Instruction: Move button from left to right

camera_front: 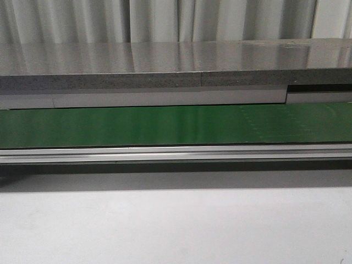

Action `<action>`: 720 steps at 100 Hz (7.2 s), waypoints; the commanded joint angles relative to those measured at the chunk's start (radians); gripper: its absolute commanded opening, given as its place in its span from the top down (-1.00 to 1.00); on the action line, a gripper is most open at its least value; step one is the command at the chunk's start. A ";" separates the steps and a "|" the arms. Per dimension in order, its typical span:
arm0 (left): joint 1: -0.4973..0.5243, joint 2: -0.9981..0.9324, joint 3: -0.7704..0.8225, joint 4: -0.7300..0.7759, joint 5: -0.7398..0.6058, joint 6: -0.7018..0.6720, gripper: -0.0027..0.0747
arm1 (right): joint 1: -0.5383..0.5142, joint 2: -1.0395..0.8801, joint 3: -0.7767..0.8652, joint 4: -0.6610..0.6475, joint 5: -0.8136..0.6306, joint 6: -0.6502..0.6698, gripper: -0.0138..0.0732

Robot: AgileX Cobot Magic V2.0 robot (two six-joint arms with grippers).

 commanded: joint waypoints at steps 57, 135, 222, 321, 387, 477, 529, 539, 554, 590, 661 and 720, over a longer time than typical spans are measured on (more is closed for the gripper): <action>-0.008 0.008 -0.026 -0.012 -0.079 -0.002 0.98 | -0.020 0.160 -0.033 -0.005 -0.069 -0.006 -0.13; -0.008 0.008 -0.026 -0.012 -0.079 -0.002 0.98 | -0.010 0.029 -0.045 0.109 -0.110 -0.004 -0.52; -0.008 0.008 -0.026 -0.012 -0.079 -0.002 0.98 | 0.356 -0.757 0.506 0.108 -0.546 -0.005 -0.52; -0.008 0.008 -0.026 -0.012 -0.079 -0.002 0.98 | 0.379 -1.361 0.849 0.103 -0.419 -0.005 0.65; -0.008 0.008 -0.026 -0.012 -0.079 -0.002 0.98 | 0.379 -1.361 0.849 0.103 -0.421 -0.005 0.84; -0.008 0.008 -0.026 -0.012 -0.079 -0.002 0.98 | 0.469 -1.569 1.091 -0.002 -0.561 0.099 0.84; -0.008 0.008 -0.026 -0.012 -0.079 -0.002 0.98 | 0.469 -1.678 1.274 0.000 -0.686 0.099 0.84; -0.008 0.008 -0.026 -0.012 -0.079 -0.002 0.98 | 0.469 -1.678 1.274 0.000 -0.685 0.099 0.84; -0.008 0.008 -0.026 -0.012 -0.079 -0.002 0.98 | 0.469 -1.678 1.274 0.000 -0.685 0.099 0.84; -0.008 0.008 -0.026 -0.012 -0.079 -0.002 0.98 | 0.469 -1.678 1.274 0.000 -0.685 0.099 0.84; -0.009 0.008 -0.005 0.153 -0.128 -0.121 0.98 | 0.469 -1.678 1.274 0.000 -0.685 0.099 0.84; -0.034 -0.261 0.246 0.347 -0.227 -0.336 0.98 | 0.469 -1.678 1.274 0.000 -0.685 0.099 0.84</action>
